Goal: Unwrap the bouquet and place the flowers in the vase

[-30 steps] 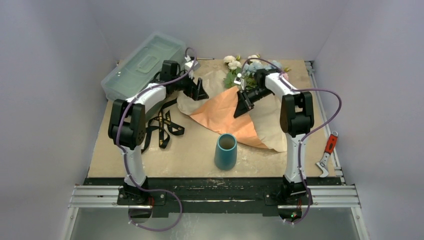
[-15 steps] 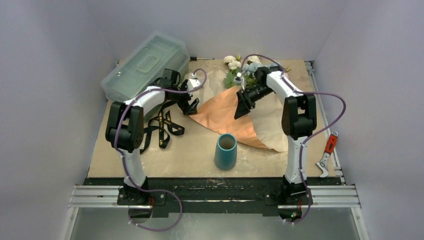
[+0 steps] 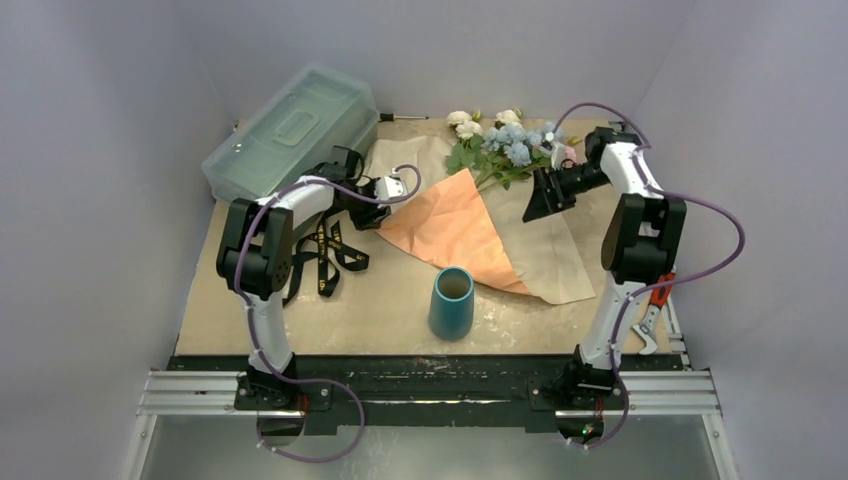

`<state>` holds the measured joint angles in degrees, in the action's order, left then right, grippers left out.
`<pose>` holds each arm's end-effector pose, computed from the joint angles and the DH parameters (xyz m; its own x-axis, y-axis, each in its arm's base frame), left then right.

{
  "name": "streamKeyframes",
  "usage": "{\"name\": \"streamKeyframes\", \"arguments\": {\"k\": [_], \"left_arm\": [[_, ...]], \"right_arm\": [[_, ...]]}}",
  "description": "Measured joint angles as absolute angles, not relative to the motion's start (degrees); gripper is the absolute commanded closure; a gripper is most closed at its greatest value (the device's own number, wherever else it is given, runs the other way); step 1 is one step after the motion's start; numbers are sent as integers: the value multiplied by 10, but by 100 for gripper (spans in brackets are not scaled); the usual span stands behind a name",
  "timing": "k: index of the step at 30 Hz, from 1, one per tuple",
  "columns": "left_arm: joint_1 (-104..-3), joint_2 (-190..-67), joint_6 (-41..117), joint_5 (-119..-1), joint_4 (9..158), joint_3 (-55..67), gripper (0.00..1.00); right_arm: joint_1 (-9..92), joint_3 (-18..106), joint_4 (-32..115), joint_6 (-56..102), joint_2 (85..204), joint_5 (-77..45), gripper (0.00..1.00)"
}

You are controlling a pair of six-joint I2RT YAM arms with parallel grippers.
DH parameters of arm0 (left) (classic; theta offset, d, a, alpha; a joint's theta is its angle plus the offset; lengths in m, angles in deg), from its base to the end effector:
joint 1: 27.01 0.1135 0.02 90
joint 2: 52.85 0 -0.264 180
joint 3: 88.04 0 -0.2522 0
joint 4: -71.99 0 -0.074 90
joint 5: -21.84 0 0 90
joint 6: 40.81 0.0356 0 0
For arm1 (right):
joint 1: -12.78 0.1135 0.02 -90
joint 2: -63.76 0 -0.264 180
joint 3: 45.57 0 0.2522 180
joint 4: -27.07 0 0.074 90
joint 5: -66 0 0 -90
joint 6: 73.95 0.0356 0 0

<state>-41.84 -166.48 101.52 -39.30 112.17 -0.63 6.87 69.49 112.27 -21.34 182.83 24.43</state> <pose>0.3937 -0.1220 0.1726 -0.1625 0.7602 -0.6291 0.9449 0.3035 0.1226 0.4018 -0.0148 0.2290 -0.8255 -0.3196 -0.4652 -0.5578 0.5878 0.5860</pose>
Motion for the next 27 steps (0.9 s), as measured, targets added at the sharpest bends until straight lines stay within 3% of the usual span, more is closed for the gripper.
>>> {"name": "streamKeyframes", "arguments": {"k": [7,13,20,27], "left_arm": [[-433,-1669,1028,-406,1099,4,71],[-437,-1680,1028,-410,1080,4,71],[-439,-1684,1028,-414,1068,4,72],[-440,-1688,1027,-419,1053,4,76]], "right_arm": [[42,663,995,-112,1802,100,30],[45,687,892,-50,1809,-21,36],[46,772,851,-14,1896,-55,38],[60,772,849,-7,1931,-55,49]]}}
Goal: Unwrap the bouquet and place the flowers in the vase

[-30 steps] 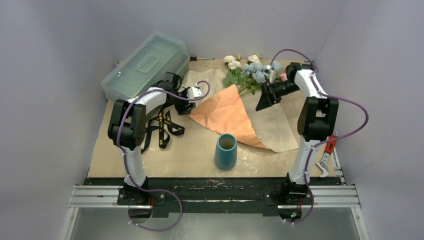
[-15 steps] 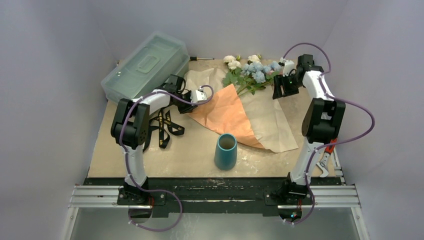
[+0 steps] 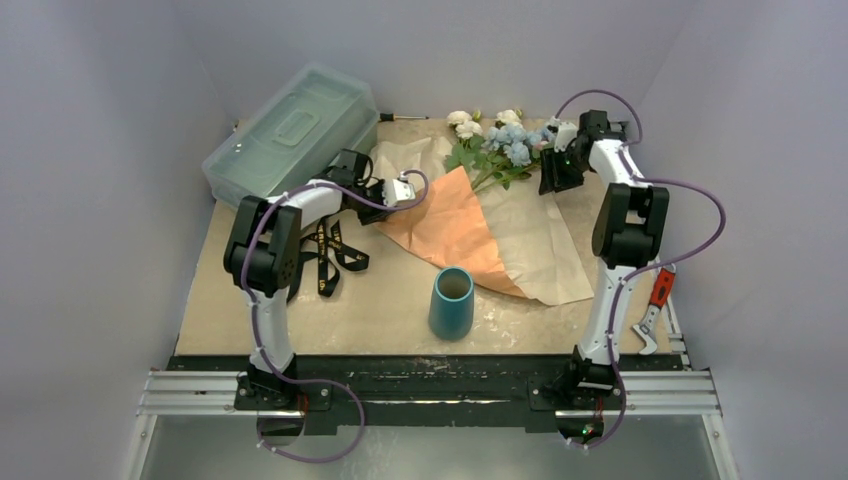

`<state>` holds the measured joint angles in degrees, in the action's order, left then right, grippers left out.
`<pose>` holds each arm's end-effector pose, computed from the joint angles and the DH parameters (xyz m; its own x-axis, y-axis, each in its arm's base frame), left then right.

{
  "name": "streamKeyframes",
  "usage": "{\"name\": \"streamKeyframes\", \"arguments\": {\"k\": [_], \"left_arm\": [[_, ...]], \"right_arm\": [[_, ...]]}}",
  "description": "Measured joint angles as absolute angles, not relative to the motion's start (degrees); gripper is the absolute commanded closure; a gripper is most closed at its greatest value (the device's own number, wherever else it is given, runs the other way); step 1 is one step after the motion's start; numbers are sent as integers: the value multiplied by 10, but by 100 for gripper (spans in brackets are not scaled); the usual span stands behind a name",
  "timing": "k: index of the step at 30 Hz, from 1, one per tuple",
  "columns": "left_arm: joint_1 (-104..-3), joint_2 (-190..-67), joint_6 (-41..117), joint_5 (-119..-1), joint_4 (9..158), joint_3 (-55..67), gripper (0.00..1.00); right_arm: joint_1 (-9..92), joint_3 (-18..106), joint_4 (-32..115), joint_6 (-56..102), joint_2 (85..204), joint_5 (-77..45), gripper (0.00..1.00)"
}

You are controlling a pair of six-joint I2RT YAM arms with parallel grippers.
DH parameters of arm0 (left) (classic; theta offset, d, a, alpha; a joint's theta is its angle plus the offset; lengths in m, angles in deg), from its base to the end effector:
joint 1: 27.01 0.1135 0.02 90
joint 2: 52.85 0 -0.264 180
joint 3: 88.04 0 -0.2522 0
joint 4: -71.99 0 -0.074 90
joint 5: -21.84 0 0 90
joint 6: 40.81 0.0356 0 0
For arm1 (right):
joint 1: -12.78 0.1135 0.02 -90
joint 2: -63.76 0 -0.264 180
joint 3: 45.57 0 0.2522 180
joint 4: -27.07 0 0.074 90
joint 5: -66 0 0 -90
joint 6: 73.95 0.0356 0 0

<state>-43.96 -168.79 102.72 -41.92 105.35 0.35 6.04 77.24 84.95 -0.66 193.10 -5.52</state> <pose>0.3990 -0.1381 0.1575 -0.0885 0.7810 -0.6182 0.9399 0.2709 0.2077 0.4824 -0.0457 0.1918 -0.8508 -0.1741 -0.4959 -0.2811 0.9479 0.1496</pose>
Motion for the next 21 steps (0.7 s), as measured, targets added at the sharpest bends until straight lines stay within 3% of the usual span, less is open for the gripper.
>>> {"name": "streamKeyframes", "arguments": {"k": [9,21], "left_arm": [[-442,-1704,1017,-429,1024,-11,80],[-452,-1728,1017,-440,1002,-38,81]], "right_arm": [[73,773,845,-4,1943,-54,60],[71,781,838,-1,1962,-53,56]]}}
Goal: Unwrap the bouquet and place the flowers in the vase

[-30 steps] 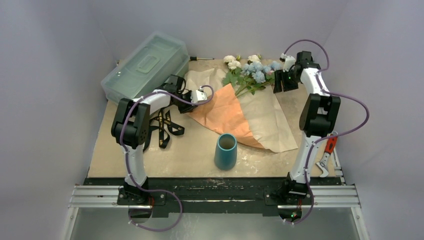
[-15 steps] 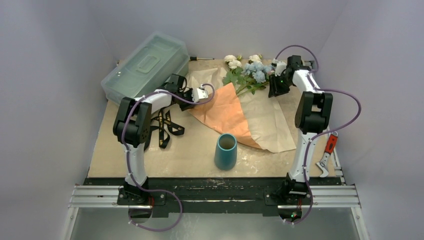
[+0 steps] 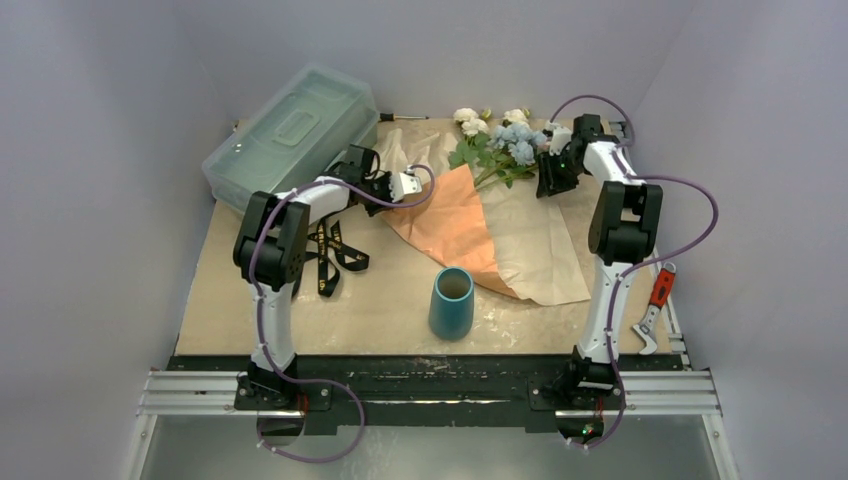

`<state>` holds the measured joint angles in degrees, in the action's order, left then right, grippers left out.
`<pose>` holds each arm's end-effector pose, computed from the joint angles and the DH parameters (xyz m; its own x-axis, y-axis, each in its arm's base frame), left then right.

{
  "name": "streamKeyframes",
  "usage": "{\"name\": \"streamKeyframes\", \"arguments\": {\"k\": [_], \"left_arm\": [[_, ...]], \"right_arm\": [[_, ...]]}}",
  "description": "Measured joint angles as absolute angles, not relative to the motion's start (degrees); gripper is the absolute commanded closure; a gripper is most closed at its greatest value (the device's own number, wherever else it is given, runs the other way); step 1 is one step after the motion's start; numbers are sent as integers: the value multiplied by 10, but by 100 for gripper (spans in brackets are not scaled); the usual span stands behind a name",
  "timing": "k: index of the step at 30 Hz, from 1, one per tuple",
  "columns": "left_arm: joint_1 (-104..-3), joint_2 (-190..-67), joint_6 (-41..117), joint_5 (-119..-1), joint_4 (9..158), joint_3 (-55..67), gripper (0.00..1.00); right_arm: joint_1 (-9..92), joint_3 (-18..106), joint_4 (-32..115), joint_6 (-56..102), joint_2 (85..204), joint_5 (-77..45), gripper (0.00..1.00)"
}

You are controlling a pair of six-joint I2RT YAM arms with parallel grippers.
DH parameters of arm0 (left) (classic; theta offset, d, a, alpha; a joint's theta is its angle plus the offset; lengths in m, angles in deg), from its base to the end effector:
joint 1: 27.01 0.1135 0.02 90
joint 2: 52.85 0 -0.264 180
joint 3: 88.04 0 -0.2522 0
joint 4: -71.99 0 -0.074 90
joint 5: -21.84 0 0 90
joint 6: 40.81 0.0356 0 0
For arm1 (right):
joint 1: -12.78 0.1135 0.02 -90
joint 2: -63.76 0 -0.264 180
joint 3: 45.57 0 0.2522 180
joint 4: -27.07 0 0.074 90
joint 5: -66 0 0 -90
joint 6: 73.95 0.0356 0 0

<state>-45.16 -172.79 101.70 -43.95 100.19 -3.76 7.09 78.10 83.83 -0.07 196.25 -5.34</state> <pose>0.4199 -0.1530 0.1544 -0.0443 0.7761 -0.6290 0.9151 0.2842 0.2861 0.4908 -0.0375 0.1714 -0.8600 -0.1787 -0.4781 -0.2878 0.9434 0.1651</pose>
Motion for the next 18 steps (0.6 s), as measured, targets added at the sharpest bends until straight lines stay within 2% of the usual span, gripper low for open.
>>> {"name": "streamKeyframes", "arguments": {"k": [12,18], "left_arm": [[-455,-1733,1017,-443,991,-41,82],[-455,-1734,1017,-443,987,-41,82]], "right_arm": [[41,806,853,-5,1958,-52,52],[38,821,863,-4,1964,-64,56]]}}
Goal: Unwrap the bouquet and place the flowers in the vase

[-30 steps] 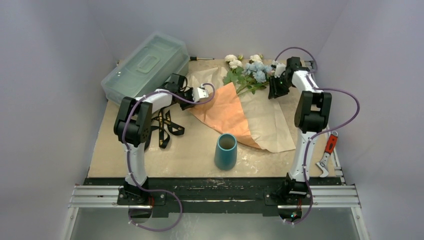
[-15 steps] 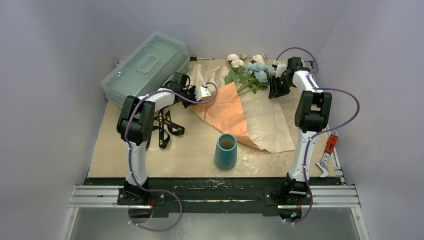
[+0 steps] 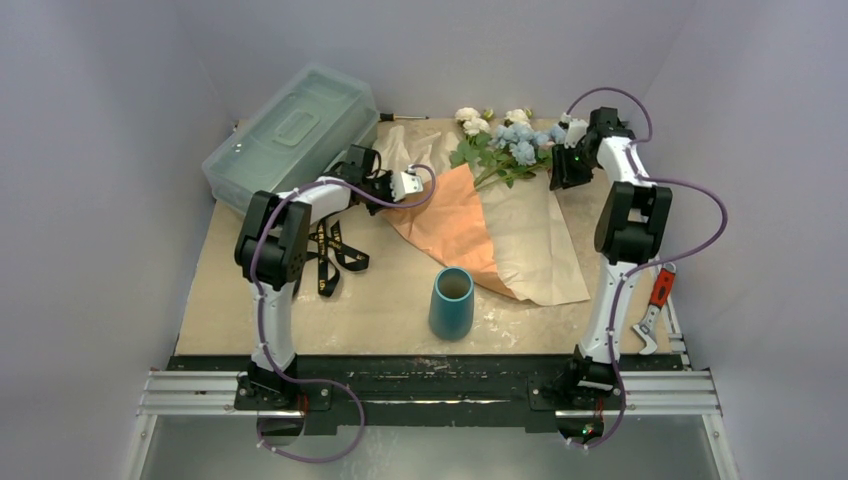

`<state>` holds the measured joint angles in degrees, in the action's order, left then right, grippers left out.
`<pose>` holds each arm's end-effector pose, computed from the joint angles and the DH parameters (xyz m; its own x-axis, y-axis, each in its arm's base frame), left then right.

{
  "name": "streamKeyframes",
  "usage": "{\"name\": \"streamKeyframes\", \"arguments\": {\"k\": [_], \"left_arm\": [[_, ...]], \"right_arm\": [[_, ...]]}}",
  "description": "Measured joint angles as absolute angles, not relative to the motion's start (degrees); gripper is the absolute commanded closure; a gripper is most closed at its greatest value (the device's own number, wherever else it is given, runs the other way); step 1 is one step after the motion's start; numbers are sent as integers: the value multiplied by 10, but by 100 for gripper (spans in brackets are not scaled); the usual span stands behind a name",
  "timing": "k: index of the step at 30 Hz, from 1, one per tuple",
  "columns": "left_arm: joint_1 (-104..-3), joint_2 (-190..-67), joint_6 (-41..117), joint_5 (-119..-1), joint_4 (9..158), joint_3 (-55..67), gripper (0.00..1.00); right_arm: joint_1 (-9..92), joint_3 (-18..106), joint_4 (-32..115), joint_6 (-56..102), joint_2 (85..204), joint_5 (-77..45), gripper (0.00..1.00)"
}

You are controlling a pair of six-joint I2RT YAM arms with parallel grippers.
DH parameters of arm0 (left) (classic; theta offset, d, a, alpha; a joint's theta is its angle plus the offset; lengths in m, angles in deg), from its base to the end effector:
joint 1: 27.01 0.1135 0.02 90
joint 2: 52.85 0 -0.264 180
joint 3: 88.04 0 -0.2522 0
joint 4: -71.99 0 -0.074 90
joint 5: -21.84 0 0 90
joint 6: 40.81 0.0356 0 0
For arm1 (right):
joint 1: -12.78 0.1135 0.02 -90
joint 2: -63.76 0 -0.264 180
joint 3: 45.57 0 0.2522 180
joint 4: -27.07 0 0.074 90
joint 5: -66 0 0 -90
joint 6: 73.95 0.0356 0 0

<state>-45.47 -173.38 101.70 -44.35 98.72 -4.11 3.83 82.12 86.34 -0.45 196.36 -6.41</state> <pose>0.4227 -0.1563 0.1534 -0.0296 0.7752 -0.6311 0.9089 0.2836 0.3058 0.4926 -0.0667 0.1891 -0.8578 -0.1390 -0.4949 -0.2350 0.9623 0.1371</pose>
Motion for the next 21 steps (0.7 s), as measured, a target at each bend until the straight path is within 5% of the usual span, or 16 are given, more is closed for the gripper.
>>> {"name": "streamKeyframes", "arguments": {"k": [7,12,21], "left_arm": [[-455,-1748,1007,-444,981,-59,83],[-456,-1762,994,-444,969,-75,84],[-465,-1787,960,-458,918,-93,88]], "right_arm": [[41,843,868,-4,1996,-49,64],[41,845,871,-4,2002,-31,100],[40,847,860,0,2004,-51,100]]}}
